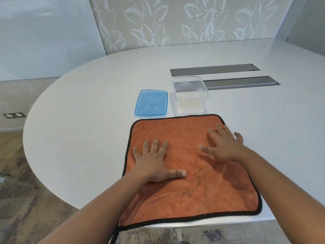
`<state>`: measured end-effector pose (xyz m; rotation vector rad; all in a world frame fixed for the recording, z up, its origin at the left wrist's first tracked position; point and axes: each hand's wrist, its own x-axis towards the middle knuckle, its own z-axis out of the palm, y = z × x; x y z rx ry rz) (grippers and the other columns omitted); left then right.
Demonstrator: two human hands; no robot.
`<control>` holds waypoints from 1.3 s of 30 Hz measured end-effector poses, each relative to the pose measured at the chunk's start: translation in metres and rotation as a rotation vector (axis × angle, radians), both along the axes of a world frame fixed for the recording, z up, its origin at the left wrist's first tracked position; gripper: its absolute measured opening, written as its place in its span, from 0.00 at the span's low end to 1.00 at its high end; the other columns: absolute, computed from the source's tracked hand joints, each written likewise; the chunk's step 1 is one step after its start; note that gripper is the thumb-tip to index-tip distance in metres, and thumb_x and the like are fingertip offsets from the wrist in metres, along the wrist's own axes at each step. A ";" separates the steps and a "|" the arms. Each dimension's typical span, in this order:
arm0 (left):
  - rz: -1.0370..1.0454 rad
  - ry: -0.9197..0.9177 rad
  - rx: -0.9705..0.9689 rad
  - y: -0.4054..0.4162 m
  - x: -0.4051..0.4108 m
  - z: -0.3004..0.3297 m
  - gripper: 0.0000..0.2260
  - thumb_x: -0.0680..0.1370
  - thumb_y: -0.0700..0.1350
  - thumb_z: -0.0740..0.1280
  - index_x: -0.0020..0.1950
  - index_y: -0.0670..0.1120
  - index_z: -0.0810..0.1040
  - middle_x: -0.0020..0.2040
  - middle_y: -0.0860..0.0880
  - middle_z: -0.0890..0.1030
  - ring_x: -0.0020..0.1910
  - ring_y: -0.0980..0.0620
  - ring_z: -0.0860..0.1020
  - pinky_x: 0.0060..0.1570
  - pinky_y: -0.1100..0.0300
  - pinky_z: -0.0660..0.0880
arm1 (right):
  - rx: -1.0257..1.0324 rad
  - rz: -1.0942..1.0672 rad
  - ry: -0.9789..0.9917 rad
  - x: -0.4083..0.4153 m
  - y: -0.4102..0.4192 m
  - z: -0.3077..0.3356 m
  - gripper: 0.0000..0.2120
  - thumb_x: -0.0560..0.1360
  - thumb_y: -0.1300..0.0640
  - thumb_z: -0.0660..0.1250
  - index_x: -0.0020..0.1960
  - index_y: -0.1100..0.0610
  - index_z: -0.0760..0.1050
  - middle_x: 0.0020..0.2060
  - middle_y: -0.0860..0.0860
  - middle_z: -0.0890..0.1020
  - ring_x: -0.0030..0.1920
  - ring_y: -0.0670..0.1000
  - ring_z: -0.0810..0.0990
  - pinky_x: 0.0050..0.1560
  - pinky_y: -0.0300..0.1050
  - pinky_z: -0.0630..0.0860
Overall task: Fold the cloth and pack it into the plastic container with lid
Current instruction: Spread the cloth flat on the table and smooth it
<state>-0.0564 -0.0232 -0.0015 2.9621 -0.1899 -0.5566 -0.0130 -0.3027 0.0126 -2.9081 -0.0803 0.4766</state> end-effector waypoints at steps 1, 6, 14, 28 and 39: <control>0.005 -0.041 -0.003 -0.001 0.002 0.002 0.58 0.59 0.88 0.49 0.83 0.60 0.42 0.85 0.49 0.44 0.83 0.38 0.42 0.74 0.28 0.42 | 0.044 -0.014 -0.087 0.003 0.005 -0.003 0.50 0.68 0.18 0.42 0.83 0.43 0.44 0.83 0.50 0.39 0.82 0.53 0.36 0.78 0.65 0.40; -0.001 -0.276 -0.058 0.003 0.024 -0.001 0.44 0.72 0.81 0.41 0.84 0.61 0.44 0.85 0.50 0.42 0.83 0.42 0.36 0.76 0.31 0.37 | 0.051 0.018 -0.176 0.010 0.021 -0.020 0.39 0.77 0.26 0.41 0.83 0.41 0.44 0.84 0.49 0.40 0.82 0.53 0.35 0.79 0.62 0.40; 0.015 -0.154 -0.014 0.023 0.047 -0.012 0.50 0.65 0.86 0.42 0.82 0.65 0.39 0.84 0.54 0.38 0.82 0.39 0.35 0.73 0.28 0.35 | -0.073 0.022 -0.107 0.010 0.021 -0.030 0.46 0.70 0.18 0.38 0.82 0.39 0.39 0.83 0.50 0.39 0.82 0.55 0.35 0.79 0.62 0.39; -0.109 -0.176 -0.012 0.004 0.070 -0.017 0.44 0.70 0.82 0.42 0.82 0.64 0.39 0.85 0.53 0.39 0.82 0.40 0.34 0.75 0.30 0.34 | -0.079 0.091 -0.174 0.035 0.040 -0.032 0.38 0.77 0.26 0.38 0.83 0.41 0.40 0.84 0.49 0.41 0.82 0.55 0.36 0.79 0.64 0.39; 0.050 -0.350 -0.150 0.033 0.089 -0.020 0.38 0.77 0.76 0.46 0.82 0.57 0.59 0.84 0.50 0.57 0.83 0.44 0.50 0.79 0.39 0.46 | -0.063 -0.031 -0.110 0.051 0.021 -0.031 0.42 0.73 0.22 0.36 0.83 0.39 0.41 0.84 0.50 0.40 0.82 0.57 0.36 0.78 0.67 0.39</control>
